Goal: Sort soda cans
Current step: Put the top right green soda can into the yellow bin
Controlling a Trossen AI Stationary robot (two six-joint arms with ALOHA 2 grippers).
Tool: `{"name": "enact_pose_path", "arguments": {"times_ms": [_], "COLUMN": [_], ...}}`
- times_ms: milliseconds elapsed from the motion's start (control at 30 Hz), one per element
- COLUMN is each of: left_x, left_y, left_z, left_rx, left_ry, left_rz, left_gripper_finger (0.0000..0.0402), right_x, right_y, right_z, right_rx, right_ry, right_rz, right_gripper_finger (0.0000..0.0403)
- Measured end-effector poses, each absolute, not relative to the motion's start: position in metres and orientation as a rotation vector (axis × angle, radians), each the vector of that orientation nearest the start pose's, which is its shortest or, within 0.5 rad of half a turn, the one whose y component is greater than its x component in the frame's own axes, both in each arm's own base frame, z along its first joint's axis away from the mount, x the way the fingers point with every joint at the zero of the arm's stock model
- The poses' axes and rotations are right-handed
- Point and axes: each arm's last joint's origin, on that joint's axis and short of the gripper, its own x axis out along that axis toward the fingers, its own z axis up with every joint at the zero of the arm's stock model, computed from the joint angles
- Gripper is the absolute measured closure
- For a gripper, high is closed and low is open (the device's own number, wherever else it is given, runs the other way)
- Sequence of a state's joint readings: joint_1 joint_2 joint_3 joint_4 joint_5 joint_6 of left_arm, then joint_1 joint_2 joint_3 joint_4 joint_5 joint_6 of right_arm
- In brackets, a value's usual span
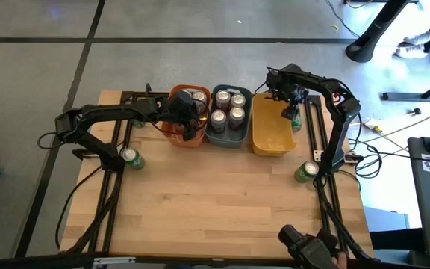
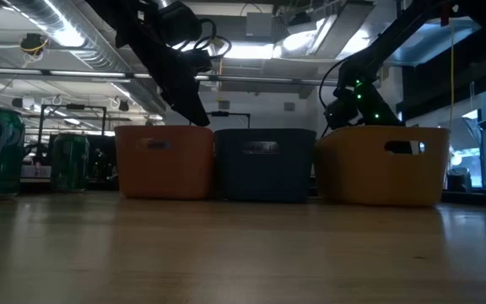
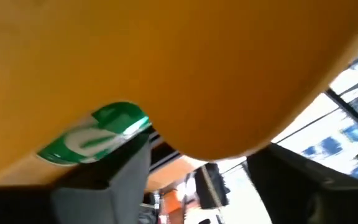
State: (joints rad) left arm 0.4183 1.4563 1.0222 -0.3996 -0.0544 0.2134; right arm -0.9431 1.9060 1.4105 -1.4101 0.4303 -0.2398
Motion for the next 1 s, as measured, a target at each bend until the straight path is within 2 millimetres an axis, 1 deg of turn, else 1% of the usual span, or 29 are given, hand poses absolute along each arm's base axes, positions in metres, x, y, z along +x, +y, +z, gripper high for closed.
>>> {"name": "enact_pose_path", "arguments": {"times_ms": [100, 167, 300, 467, 600, 767, 900, 1000], "left_x": [0.275, 0.275, 0.275, 0.274, 0.273, 0.273, 0.273, 0.273], "left_y": [0.124, 0.124, 0.124, 0.124, 0.123, 0.123, 0.123, 0.123], "left_z": [0.245, 0.245, 0.245, 0.244, 0.243, 0.243, 0.243, 0.243], "left_rx": [0.044, 0.043, 0.042, 0.041, 0.036, 0.033, 0.042, 0.043], "left_ry": [0.874, 0.881, 0.88, 0.886, 0.908, 0.911, 0.906, 0.905], "left_rz": [0.353, 0.351, 0.352, 0.35, 0.346, 0.347, 0.345, 0.345], "left_gripper_finger": [0.007, 0.007, 0.007, 0.007, 0.007, 0.007, 0.007, 0.007], "right_x": [0.179, 0.181, 0.182, 0.182, 0.181, 0.173, 0.166, 0.161], "right_y": [-0.266, -0.266, -0.265, -0.266, -0.264, -0.252, -0.243, -0.236], "right_z": [0.2, 0.199, 0.199, 0.199, 0.198, 0.195, 0.199, 0.197], "right_rx": [0.424, 0.493, 0.6, 0.646, 0.677, 0.707, 0.716, 0.739], "right_ry": [1.995, 1.942, 1.881, 1.853, 1.831, 1.807, 1.726, 1.693], "right_rz": [-0.709, -0.732, -0.771, -0.878, -0.929, -0.972, -1.031, -1.045], "right_gripper_finger": [0.0097, 0.0078, 0.006, 0.0067, 0.0077, 0.0089, 0.0097, 0.0099]}}
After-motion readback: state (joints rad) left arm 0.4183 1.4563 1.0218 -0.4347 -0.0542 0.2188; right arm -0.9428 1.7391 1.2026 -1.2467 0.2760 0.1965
